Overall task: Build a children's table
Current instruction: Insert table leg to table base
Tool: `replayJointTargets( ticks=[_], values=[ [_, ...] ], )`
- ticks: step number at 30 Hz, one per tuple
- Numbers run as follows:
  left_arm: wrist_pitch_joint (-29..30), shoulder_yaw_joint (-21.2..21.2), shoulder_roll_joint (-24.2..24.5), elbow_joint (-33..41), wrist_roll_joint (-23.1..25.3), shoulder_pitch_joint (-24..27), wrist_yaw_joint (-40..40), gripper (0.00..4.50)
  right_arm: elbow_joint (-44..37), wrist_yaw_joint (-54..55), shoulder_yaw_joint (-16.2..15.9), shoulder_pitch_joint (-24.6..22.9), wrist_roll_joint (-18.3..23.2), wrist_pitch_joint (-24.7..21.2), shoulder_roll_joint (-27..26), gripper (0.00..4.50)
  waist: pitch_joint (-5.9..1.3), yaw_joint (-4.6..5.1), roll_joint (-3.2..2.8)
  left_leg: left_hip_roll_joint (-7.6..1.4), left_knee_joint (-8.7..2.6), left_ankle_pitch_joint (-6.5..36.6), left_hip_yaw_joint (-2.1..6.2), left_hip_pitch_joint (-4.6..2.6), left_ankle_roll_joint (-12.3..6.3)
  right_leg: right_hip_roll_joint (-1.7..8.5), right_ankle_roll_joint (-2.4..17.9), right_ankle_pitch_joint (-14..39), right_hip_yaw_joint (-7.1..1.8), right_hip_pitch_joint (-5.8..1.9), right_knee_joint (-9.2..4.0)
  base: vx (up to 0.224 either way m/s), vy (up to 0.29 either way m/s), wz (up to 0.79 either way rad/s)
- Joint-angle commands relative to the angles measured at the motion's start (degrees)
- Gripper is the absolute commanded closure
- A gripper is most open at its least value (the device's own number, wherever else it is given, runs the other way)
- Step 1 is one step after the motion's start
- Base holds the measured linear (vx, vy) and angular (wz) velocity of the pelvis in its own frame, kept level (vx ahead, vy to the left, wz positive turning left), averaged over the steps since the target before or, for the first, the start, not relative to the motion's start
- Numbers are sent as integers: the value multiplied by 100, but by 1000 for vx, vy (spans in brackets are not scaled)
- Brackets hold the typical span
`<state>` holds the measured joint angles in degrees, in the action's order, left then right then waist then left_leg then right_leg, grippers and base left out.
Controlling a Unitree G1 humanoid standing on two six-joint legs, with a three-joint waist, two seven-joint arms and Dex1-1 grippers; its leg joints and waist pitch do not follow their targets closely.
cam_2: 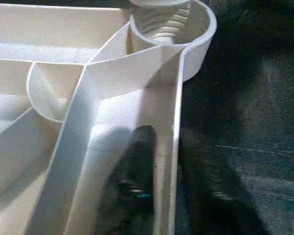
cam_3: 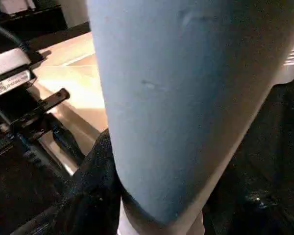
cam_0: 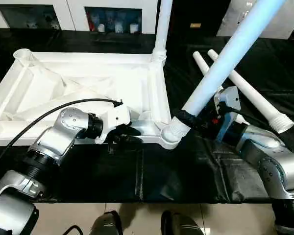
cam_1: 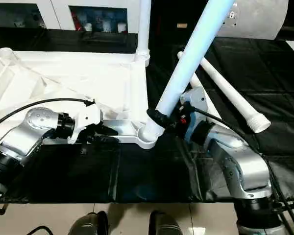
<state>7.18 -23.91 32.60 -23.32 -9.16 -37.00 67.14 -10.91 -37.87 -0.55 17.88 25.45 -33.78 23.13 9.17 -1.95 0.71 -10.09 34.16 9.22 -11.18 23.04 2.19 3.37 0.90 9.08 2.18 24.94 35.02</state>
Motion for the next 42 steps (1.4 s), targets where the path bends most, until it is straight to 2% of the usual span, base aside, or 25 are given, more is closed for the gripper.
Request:
replayJointTargets(
  ticks=[1, 3, 5, 6, 9, 11, 12, 14, 16, 18, 19, 20, 23, 24, 26, 29, 31, 35, 36, 40, 41, 42],
  values=[
    [-6, 134, -25, 21, -50, -12, 51, 388, -188, -74, -50, 15, 120, -106, 55, 262, -469, -16, -62, -275, -408, 1320, 134, -193, 0, 442, 1329, 1391, -284, -319, -405, 0, 0, 0],
    [-6, 161, -30, 9, -52, -7, 110, 421, -181, -141, -88, 41, 126, -133, 78, 262, -464, -18, -74, -280, -410, 1336, 134, -195, -12, 444, 1340, 1411, -284, -312, -413, 0, 0, 0],
    [-100, 112, -1, -67, 54, 10, 115, 422, -162, -175, -117, 60, 118, -121, 93, 262, -475, -15, -53, -280, -410, 1345, 133, -197, -19, 441, 1316, 1465, -282, -317, -418, 0, 0, 0],
    [-108, 112, -3, -76, 55, 13, 117, 441, -158, -178, -123, 64, 115, -120, 93, 262, -466, -15, -64, -283, -416, 1359, 139, -191, -14, 448, 1296, 1526, -280, -313, -418, 0, 0, 0],
    [-165, 115, -20, -107, 107, 42, 108, 450, -140, -219, -180, 98, 88, -148, 121, 262, -474, -9, -64, -283, -413, 1320, 137, -191, -5, 445, 1295, 1467, -284, -311, -414, 0, 0, 0],
    [-286, 62, -12, -138, 283, 66, 45, 450, -128, -244, -237, 128, 51, -198, 142, 262, -471, -7, -61, -284, -416, 1302, 139, -185, -20, 443, 1295, 1444, -283, -316, -415, 0, 0, 0],
    [-424, 4, -17, -184, 495, 86, -84, 450, -97, -248, -310, 169, -3, -233, 159, 262, -494, 0, -45, -283, -407, 1285, 134, -190, -25, 444, 1290, 1435, -285, -329, -410, 0, 0, 0],
    [-475, -11, -26, -203, 575, 94, -145, 450, -79, -250, -345, 187, -31, -237, 168, 262, -477, -3, -60, -288, -412, 1306, 133, -195, -20, 446, 1275, 1517, -286, -310, -421, 0, 0, 0],
    [-236, -14, -84, -159, 658, 101, -322, 450, 12, -255, -437, 266, -100, -274, 192, 262, -479, -9, -57, -292, -411, 1378, 132, -209, 18, 452, 1257, 1646, -287, -304, -424, 0, 0, 0],
    [177, 121, -275, -66, 539, 75, -605, 450, 137, -250, -527, 362, -193, -276, 208, 262, -464, -8, -52, -288, -413, 1469, 137, -204, 62, 456, 1215, 1875, -283, -302, -441, 0, 0, 0],
    [199, 139, -297, -60, 523, 72, -627, 450, 145, -248, -532, 368, -200, -274, 208, 262, -465, -11, -54, -290, -407, 1490, 132, -218, 68, 462, 1214, 1915, -289, -292, -451, 0, 0, 0],
    [438, 345, -546, 14, 327, 50, -856, 450, 253, -213, -587, 444, -279, -250, 200, 262, -466, -11, -40, -286, -400, 1491, 135, -216, 70, 465, 1211, 2001, -282, -292, -454, 0, 0, 0],
    [292, 328, -597, 125, 298, 134, -692, 450, 379, -165, -614, 535, -355, -208, 167, 262, -483, -12, -2, -276, -393, 1432, 145, -182, 27, 459, 1130, 2074, -275, -307, -468, 0, 0, 0],
    [210, 300, -557, 135, 314, 168, -614, 450, 389, -155, -612, 541, -366, -200, 160, 262, -483, 1, -2, -267, -399, 1387, 156, -149, -4, 462, 1084, 2048, -274, -326, -462, 0, 0, 0],
    [128, 276, -506, 151, 337, 213, -495, 450, 399, -149, -611, 548, -379, -202, 153, 262, -496, 3, -1, -257, -386, 1351, 142, -162, -59, 458, 1039, 2044, -280, -313, -478, 0, 0, 0],
    [65, 203, -380, 145, 423, 236, -315, 450, 420, -144, -610, 552, -382, -177, 150, 262, -507, -3, -8, -258, -382, 1231, 133, -162, -96, 446, 1051, 1917, -276, -315, -464, 0, 0, 0],
    [112, 215, -374, 170, 412, 246, -278, 406, 426, -138, -606, 554, -380, -170, 144, 262, -514, 2, -21, -264, -383, 1156, 133, -155, -95, 436, 1111, 1730, -271, -321, -438, 0, 0, 0],
    [129, 307, -439, 53, 517, 203, -445, 372, 431, -148, -558, 545, -383, -133, 157, 262, -529, 0, -40, -273, -372, 1088, 119, -176, -130, 419, 1279, 1327, -272, -322, -403, 0, 0, 0],
    [99, 313, -452, 6, 520, 191, -447, 372, 424, -145, -537, 541, -379, -135, 159, 262, -525, -8, -55, -275, -375, 1108, 120, -179, -136, 421, 1299, 1325, -273, -322, -404, 0, 0, 0],
    [101, 337, -543, -66, 448, 162, -385, 363, 383, -148, -505, 513, -357, -144, 186, 262, -511, -15, -41, -269, -377, 1234, 118, -184, -100, 435, 1264, 1549, -273, -322, -431, 0, 0, 0],
    [107, 340, -553, -70, 441, 158, -381, 397, 380, -148, -504, 510, -355, -144, 189, 262, -505, -15, -42, -271, -382, 1276, 123, -186, -80, 438, 1240, 1655, -273, -319, -442, 0, 0, 0],
    [120, 350, -576, -79, 431, 149, -371, 404, 375, -149, -503, 502, -352, -141, 198, 262, -507, -13, -37, -269, -381, 1287, 124, -184, -70, 435, 1214, 1699, -274, -320, -443, 0, 0, 0]
  ],
)
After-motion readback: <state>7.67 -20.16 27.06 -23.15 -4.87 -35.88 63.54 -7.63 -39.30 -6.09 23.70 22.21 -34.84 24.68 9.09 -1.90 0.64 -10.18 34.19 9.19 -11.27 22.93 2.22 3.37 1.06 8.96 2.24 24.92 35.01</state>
